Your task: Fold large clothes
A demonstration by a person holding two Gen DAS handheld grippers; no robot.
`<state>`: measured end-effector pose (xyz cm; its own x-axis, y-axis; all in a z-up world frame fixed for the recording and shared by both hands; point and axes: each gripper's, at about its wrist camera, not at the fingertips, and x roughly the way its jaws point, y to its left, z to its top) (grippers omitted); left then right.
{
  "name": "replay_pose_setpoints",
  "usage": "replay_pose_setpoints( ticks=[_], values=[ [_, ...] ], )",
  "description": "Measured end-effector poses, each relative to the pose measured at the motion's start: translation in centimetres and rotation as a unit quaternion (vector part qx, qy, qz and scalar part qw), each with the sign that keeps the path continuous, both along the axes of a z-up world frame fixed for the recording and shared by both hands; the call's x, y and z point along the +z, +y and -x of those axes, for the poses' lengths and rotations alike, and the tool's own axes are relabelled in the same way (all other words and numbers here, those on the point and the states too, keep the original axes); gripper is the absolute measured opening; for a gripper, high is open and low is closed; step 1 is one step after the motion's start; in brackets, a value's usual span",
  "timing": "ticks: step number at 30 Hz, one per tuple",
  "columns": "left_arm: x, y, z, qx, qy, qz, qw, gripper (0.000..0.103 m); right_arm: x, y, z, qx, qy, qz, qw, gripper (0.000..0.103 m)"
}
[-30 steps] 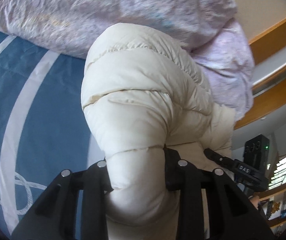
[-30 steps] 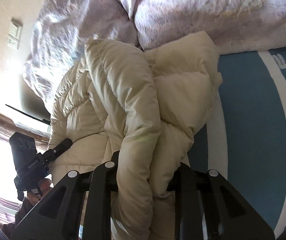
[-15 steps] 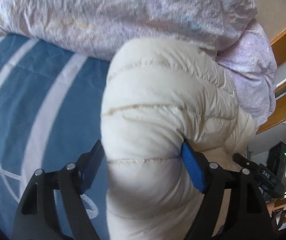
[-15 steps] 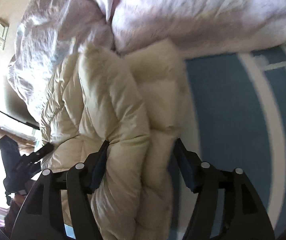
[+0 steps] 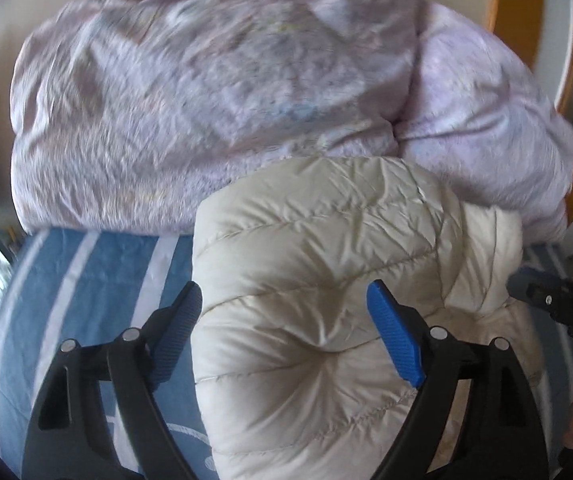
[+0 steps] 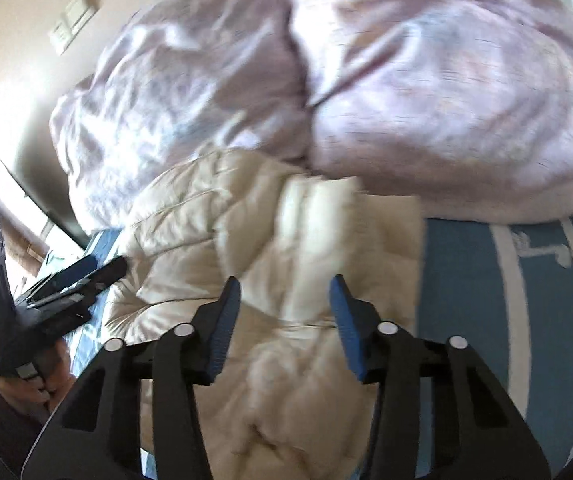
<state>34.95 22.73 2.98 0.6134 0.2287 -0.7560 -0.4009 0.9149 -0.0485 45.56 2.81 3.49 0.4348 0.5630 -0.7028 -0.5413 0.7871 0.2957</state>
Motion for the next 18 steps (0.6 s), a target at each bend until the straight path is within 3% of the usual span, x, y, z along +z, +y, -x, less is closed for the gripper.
replay_pose_setpoints(
  ticks=[2, 9, 18],
  values=[
    [-0.3, -0.5, -0.3, -0.002, 0.007, -0.015, 0.9999, 0.085, -0.4, 1.2, -0.2, 0.009, -0.001, 0.006, 1.0, 0.041],
    [-2.5, 0.2, -0.7, 0.01, 0.041, -0.008, 0.9991, 0.085, -3.6, 2.1, -1.9, 0.001, 0.021, 0.053, 0.998, 0.038],
    [-4.4, 0.2, -1.3, 0.008, 0.052, -0.015, 0.9985, 0.091, -5.7, 1.6, -2.6, -0.007, 0.023, 0.058, 0.998, 0.036]
  ],
)
